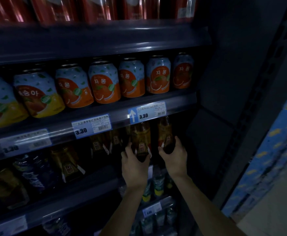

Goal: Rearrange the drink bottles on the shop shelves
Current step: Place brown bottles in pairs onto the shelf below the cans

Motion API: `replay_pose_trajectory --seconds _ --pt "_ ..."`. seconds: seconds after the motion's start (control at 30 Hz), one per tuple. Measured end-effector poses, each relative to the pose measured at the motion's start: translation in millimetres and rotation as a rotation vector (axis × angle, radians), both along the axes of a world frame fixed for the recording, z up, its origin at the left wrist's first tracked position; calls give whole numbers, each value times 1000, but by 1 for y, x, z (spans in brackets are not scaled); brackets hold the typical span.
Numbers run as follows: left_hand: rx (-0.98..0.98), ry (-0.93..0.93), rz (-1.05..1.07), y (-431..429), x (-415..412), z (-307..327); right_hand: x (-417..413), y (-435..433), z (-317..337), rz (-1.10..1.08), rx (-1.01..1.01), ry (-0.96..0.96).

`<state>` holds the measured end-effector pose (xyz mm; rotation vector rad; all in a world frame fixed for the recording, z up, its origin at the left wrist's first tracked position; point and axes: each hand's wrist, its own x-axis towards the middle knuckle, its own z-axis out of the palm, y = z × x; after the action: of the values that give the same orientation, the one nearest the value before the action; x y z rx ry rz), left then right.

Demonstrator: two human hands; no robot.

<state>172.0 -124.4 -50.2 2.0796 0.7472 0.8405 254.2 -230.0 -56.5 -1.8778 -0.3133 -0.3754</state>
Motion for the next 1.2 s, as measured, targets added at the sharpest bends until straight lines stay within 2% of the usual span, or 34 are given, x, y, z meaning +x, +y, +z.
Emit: replay_pose_trajectory --seconds 0.27,0.67,1.03,1.2 --pt "-14 -60 -86 -10 14 -16 0 -7 -15 38 -41 -29" --pt "-25 -60 -19 -14 18 -16 1 -6 -17 45 20 43" --pt "-71 -83 -54 -12 16 -13 -4 -9 -16 89 42 96" --pt "-135 -128 -67 -1 -1 -3 -24 -4 -7 -2 39 -12"
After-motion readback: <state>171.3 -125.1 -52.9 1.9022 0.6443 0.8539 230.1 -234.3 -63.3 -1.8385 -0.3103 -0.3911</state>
